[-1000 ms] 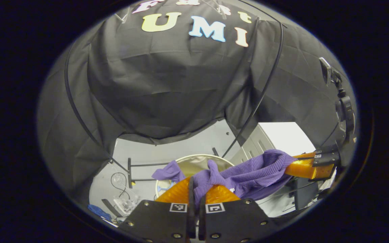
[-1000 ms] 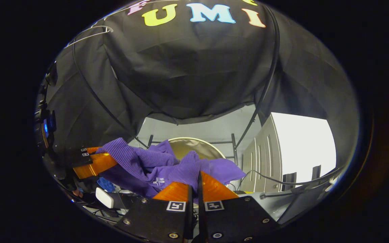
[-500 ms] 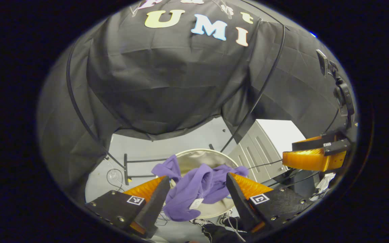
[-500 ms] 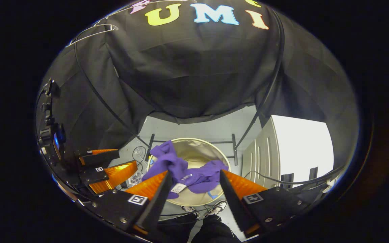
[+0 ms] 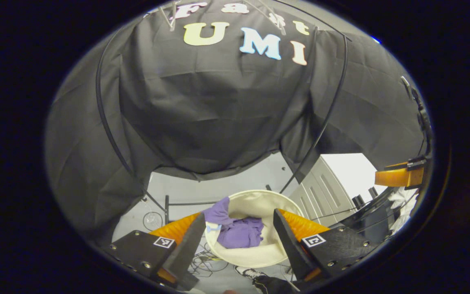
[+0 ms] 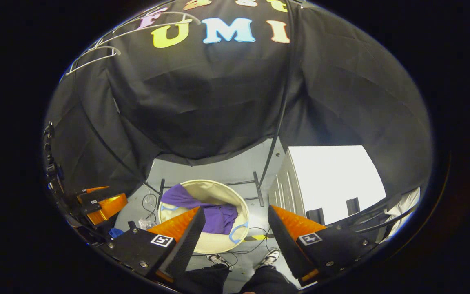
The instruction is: Grasp the clothes on the hanger with both hands and then place them into the laundry hamper below.
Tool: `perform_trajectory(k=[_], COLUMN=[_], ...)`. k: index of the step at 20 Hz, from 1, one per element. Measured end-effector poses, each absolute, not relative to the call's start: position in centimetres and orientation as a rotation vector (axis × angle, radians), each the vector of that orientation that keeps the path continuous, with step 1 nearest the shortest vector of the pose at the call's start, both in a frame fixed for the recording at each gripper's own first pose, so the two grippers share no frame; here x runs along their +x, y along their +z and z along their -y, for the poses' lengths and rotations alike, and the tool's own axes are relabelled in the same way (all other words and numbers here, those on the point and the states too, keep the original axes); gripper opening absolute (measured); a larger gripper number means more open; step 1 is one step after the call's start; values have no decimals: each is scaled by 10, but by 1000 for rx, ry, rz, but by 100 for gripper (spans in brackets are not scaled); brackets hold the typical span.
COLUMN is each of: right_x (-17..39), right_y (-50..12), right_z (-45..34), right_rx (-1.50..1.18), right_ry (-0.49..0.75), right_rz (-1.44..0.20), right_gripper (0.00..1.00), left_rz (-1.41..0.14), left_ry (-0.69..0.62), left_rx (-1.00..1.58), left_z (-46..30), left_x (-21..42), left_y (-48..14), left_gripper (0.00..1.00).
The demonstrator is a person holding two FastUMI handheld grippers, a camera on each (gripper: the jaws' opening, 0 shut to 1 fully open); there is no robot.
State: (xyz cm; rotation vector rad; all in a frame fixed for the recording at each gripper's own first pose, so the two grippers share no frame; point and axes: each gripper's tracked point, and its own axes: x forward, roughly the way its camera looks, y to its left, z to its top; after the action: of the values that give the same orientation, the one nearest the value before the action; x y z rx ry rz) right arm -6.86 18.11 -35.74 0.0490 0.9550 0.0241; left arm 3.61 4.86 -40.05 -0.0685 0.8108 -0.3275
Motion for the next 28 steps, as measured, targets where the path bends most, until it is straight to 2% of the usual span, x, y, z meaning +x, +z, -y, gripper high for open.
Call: perform_trajectory(k=[2, 9, 11, 12, 14, 16, 17, 18, 19, 22, 24, 25, 26, 28], right_x=[-64, -38, -31, -26, -16, -4, -1, 5, 12, 37, 57, 65, 69, 72], right_y=[-355, -337, -324, -314, -291, -271, -263, -250, -232, -180, -129, -103, -78, -37], right_z=[-172, -143, -129, -119, -96, -73, -62, -54, -48, -32, -24, -20, -18, -19], right_rx=[50, 39, 56, 66, 71, 55, 47, 44, 47, 36, 26, 20, 16, 8], right_ry=[27, 166, 208, 228, 259, 291, 308, 324, 338, 360, 344, 330, 318, 310], right_rz=[-944, -857, -810, -785, -716, -648, -619, -582, -539, -412, -297, -237, -179, -76], right_gripper=[95, 95, 95, 95, 95, 95, 95, 95, 95, 92, 98, 92, 94, 92], left_rz=[-786, -710, -680, -671, -630, -577, -541, -499, -461, -369, -293, -257, -223, -178], left_ry=[-303, -149, -87, -55, 2, 33, 42, 47, 42, 15, -9, -15, -11, 3], left_rx=[-61, -62, -78, -89, -116, -138, -136, -125, -112, -80, -83, -82, -89, -113], left_z=[-49, -25, -9, -1, 16, 37, 44, 52, 60, 80, 96, 99, 98, 95], left_x=[36, 18, 11, 7, 3, 4, 5, 9, 15, 33, 49, 51, 54, 62], left_y=[-388, -331, -307, -295, -269, -238, -218, -199, -181, -126, -81, -62, -46, -6], left_gripper=[100, 97, 100, 96, 100, 96, 90, 90, 100, 100, 100, 100, 100, 100])
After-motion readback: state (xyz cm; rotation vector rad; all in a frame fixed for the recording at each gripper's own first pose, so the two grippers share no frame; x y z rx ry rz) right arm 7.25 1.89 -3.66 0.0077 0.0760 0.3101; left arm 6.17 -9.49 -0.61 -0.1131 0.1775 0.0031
